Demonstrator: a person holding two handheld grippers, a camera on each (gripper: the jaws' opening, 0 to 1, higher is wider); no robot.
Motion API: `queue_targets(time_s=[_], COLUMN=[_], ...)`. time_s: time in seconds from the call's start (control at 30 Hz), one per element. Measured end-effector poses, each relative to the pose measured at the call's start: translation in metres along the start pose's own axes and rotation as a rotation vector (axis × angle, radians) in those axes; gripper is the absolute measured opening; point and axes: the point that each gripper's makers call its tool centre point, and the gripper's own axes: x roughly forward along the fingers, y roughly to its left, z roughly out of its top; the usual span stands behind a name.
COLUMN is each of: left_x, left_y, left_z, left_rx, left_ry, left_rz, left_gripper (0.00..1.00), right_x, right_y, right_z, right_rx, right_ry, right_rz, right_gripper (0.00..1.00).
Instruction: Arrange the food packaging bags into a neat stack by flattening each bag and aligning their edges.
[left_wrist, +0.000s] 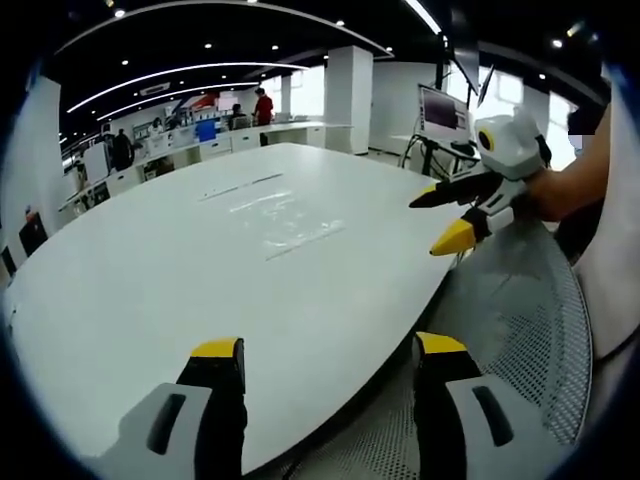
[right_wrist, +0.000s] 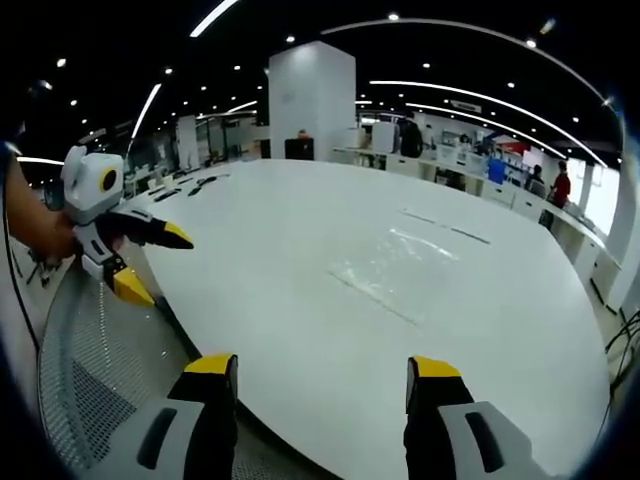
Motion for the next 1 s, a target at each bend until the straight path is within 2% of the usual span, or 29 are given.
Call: queue_targets(time_s=[1.0], left_x=[0.0010], left_y=[0.0018], left_z=[-0.0032], left_rx=[0.005], left_ry=[0.007], left_rz=[0.002], left_gripper=[0.66], right_x=[-0.0004], right_y=[0.0001], right_z=[-0.0008], right_rx=[-0.006], right_ry=[0.000], right_rz=[0.001], right_gripper=[0.67])
